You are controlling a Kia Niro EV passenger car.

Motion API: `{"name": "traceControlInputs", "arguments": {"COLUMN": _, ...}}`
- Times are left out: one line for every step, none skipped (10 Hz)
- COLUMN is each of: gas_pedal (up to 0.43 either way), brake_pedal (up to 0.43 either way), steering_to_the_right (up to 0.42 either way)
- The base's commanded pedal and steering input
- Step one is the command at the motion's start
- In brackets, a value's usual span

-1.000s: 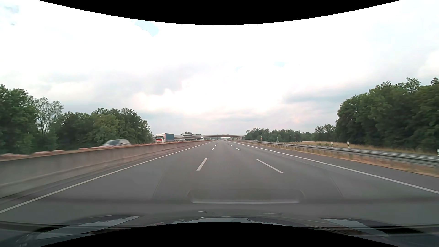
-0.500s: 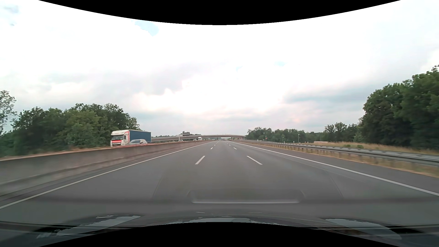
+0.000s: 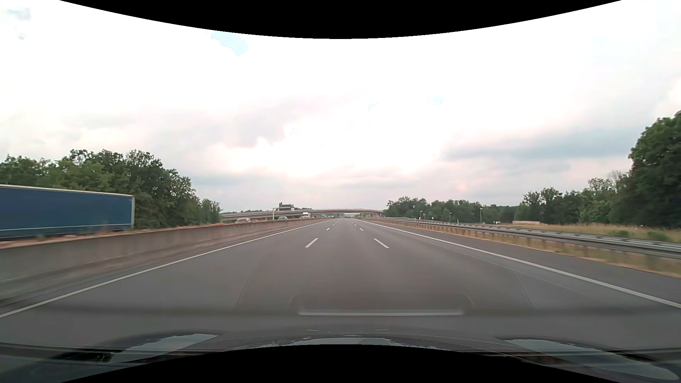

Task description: Follow the waypoints while adhering to traffic rules and regulations

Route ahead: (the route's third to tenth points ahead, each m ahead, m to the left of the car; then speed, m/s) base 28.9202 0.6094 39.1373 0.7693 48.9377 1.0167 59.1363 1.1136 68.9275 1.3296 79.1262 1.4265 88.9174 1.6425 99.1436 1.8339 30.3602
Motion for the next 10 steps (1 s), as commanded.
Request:
{"name": "traceControlInputs", "arguments": {"gas_pedal": 0.26, "brake_pedal": 0.0, "steering_to_the_right": -0.005}}
{"name": "traceControlInputs", "arguments": {"gas_pedal": 0.26, "brake_pedal": 0.0, "steering_to_the_right": -0.005}}
{"name": "traceControlInputs", "arguments": {"gas_pedal": 0.26, "brake_pedal": 0.0, "steering_to_the_right": -0.005}}
{"name": "traceControlInputs", "arguments": {"gas_pedal": 0.26, "brake_pedal": 0.0, "steering_to_the_right": -0.005}}
{"name": "traceControlInputs", "arguments": {"gas_pedal": 0.26, "brake_pedal": 0.0, "steering_to_the_right": -0.005}}
{"name": "traceControlInputs", "arguments": {"gas_pedal": 0.26, "brake_pedal": 0.0, "steering_to_the_right": -0.003}}
{"name": "traceControlInputs", "arguments": {"gas_pedal": 0.26, "brake_pedal": 0.0, "steering_to_the_right": 0.0}}
{"name": "traceControlInputs", "arguments": {"gas_pedal": 0.26, "brake_pedal": 0.0, "steering_to_the_right": 0.0}}
{"name": "traceControlInputs", "arguments": {"gas_pedal": 0.26, "brake_pedal": 0.0, "steering_to_the_right": 0.001}}
{"name": "traceControlInputs", "arguments": {"gas_pedal": 0.26, "brake_pedal": 0.0, "steering_to_the_right": 0.0}}
